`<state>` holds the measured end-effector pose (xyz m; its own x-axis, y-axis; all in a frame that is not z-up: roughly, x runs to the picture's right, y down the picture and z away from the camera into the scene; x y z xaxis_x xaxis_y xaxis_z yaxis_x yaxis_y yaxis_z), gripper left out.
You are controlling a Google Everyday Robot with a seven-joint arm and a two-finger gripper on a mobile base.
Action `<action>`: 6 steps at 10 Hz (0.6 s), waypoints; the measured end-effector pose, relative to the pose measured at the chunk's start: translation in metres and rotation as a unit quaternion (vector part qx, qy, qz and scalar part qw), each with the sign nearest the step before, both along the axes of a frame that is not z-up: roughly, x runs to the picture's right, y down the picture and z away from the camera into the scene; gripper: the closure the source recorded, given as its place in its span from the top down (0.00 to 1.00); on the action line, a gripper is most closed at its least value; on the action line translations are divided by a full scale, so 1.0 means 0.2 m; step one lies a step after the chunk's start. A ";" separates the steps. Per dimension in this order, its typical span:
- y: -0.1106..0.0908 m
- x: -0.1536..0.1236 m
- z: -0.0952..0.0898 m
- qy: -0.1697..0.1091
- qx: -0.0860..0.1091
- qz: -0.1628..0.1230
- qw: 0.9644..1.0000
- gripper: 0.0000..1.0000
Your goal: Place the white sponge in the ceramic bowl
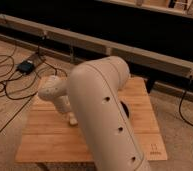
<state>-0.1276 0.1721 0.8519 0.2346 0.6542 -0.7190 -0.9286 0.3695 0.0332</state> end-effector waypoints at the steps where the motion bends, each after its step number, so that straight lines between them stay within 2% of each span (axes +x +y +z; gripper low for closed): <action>1: -0.02 0.01 -0.03 0.003 -0.003 0.013 1.000 0.00; 4: -0.10 0.00 -0.10 -0.002 0.001 0.043 0.999 0.00; 6: -0.20 0.00 -0.18 -0.007 0.014 0.058 0.998 0.00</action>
